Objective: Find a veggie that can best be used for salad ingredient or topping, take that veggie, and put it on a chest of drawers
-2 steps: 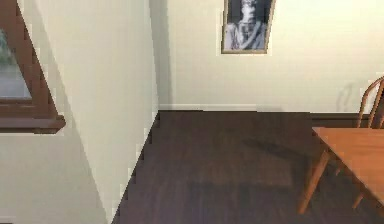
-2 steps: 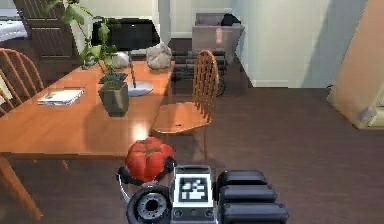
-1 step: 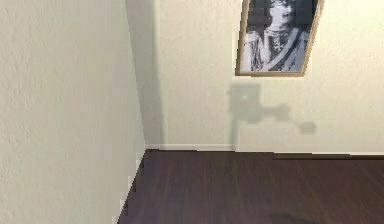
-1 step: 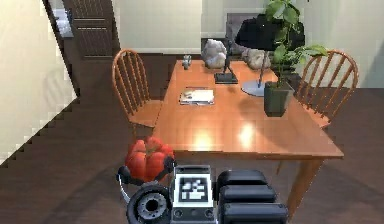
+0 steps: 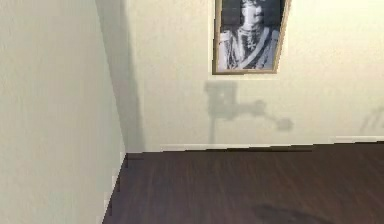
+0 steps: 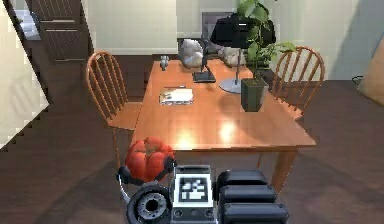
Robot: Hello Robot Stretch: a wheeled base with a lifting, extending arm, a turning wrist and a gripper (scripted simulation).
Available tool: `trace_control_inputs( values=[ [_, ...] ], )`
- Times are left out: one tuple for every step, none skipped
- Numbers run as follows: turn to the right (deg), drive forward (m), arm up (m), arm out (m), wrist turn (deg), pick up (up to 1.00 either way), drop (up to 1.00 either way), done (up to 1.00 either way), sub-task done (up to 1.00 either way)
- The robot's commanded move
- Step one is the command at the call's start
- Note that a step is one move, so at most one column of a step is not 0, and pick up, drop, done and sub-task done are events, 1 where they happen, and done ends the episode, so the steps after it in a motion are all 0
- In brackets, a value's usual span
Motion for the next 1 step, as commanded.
trace_control_inputs(
  values=[
    [0.0, 0.50, 0.00, 0.00, 0.0, 0.00, 0.00, 0.00, 0.00]
  ],
)
